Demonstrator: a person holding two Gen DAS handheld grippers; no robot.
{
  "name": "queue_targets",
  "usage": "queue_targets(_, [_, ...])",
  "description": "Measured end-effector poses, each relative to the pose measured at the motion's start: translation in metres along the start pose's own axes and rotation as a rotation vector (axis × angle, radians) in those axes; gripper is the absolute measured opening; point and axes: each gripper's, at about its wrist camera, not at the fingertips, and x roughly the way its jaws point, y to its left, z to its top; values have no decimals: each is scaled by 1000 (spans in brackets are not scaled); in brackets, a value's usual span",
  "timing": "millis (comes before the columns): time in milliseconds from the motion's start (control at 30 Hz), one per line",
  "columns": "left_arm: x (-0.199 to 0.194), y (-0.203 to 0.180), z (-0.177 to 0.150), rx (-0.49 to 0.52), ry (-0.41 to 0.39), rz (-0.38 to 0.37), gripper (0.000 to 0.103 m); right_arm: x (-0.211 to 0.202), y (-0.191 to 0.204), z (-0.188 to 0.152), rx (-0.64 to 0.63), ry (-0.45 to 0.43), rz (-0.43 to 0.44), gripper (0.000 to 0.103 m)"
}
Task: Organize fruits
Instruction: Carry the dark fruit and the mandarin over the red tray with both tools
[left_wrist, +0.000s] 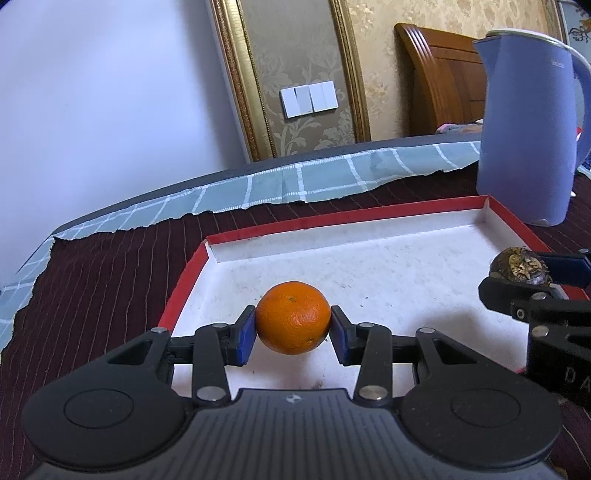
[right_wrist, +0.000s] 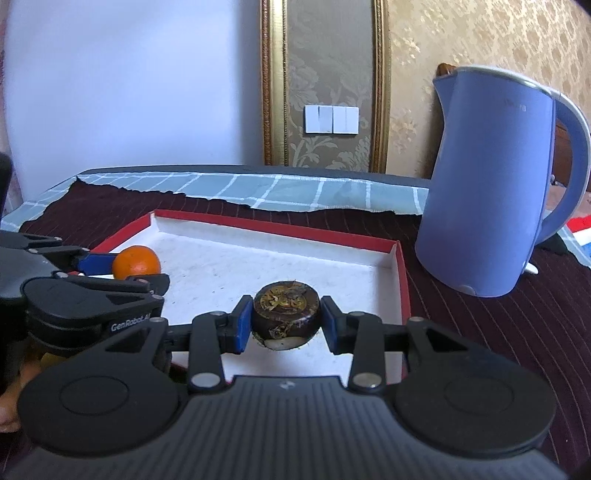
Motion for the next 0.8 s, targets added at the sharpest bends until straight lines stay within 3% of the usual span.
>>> queue_targets(800, [37,-5,20,-26,28,12,41,41,-4,20,9,24,-31,36])
